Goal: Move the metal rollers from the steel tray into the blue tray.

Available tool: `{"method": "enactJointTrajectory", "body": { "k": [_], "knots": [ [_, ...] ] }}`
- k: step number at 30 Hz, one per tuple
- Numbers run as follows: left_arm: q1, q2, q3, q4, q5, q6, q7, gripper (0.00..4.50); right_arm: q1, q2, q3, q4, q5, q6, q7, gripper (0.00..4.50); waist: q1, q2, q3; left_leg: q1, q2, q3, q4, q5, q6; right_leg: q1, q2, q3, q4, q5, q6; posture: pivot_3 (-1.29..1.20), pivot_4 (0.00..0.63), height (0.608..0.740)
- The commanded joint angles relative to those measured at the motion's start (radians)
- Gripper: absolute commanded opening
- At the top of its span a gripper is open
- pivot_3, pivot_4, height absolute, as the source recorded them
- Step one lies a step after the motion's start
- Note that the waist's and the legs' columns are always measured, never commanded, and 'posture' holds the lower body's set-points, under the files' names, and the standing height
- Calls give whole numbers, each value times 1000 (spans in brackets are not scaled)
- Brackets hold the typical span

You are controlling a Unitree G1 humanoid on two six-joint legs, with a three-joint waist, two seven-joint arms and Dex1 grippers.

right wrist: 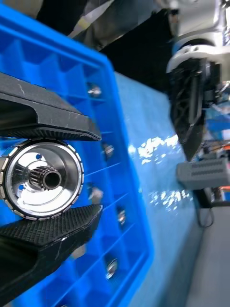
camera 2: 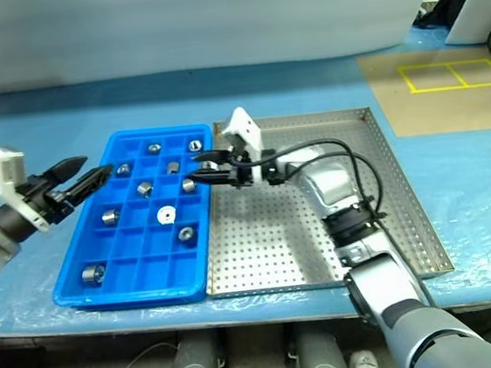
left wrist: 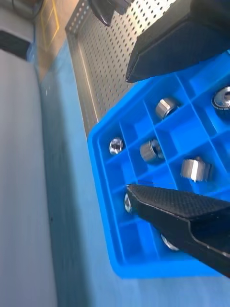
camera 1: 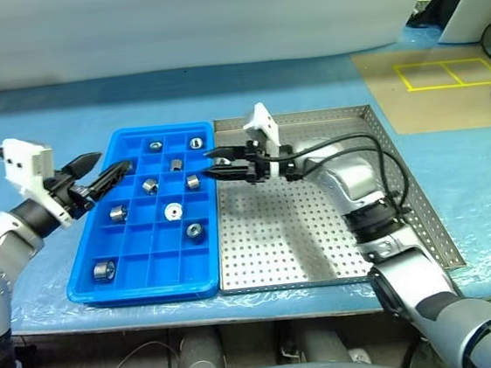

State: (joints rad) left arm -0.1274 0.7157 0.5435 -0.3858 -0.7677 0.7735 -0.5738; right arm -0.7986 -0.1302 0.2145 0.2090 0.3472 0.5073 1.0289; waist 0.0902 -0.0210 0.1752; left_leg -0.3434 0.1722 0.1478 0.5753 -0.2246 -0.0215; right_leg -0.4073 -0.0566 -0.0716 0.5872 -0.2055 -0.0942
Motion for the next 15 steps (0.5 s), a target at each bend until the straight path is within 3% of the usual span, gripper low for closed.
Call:
{"method": "enactJointTrajectory", "body": {
  "k": [1, 6, 10, 15],
  "knots": [
    [50, 12, 93, -79, -16, -4, 42, 3594, -62, 74, 96, 59, -49, -82, 28, 1747, 4, 0, 0, 0, 0, 0, 0, 0, 0, 0, 0, 0, 0, 0, 0, 293, 150, 740],
    [142, -3, 145, -132, -7, -17, 78, 3594, -69, 121, 222, 196, -162, -212, 74, 1747, 26, 1, 1, -1, 0, -2, 0, 0, -1, 0, -1, -2, 0, 0, 0, 347, 150, 740],
    [177, -17, 158, -157, -17, -23, 101, 3594, -33, 100, 294, 143, -153, -186, 203, 1747, 58, 1, 3, -1, 0, -2, 0, 0, -1, 1, -1, -2, 0, 0, 0, 374, 150, 740],
    [192, -24, 148, -163, -9, -37, 112, 3594, 19, 86, 350, 107, -183, -200, 234, 1747, 69, 0, 4, 0, 1, -2, 0, 0, -1, 1, -1, -3, 0, 0, 0, 381, 150, 740]
  ]
}}
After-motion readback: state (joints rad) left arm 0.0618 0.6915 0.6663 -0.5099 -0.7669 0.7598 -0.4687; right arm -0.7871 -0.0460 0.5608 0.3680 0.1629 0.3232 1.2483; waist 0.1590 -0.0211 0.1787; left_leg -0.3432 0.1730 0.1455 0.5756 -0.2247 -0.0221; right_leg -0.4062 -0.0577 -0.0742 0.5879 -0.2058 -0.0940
